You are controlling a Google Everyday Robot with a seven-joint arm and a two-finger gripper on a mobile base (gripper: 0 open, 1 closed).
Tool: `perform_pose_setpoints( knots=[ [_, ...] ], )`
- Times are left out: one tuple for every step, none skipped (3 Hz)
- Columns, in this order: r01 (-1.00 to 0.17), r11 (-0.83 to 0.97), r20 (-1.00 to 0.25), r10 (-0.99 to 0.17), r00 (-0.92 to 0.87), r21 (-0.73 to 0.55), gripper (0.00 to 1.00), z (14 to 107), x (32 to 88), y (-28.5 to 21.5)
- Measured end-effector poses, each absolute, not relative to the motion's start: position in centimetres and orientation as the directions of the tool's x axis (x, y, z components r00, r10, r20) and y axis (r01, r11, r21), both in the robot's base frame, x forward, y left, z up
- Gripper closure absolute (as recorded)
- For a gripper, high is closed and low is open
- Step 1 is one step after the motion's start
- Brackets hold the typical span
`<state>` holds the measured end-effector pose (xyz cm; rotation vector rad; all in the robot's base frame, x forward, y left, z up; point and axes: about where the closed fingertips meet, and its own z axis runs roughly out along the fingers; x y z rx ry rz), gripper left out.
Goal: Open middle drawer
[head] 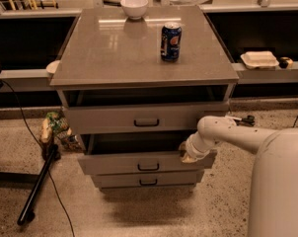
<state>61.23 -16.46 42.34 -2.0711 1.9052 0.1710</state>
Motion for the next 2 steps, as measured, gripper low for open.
perform_pose_setpoints(
  knots=[
    [-0.987, -0.059, -0.301, -0.948, 0.103, -0.153, 1.00, 43.09, 61.30, -16.45],
    [-0.987, -0.059, -0.301, -0.948, 0.103, -0.153, 0.82, 43.09, 61.30, -16.45]
  ],
)
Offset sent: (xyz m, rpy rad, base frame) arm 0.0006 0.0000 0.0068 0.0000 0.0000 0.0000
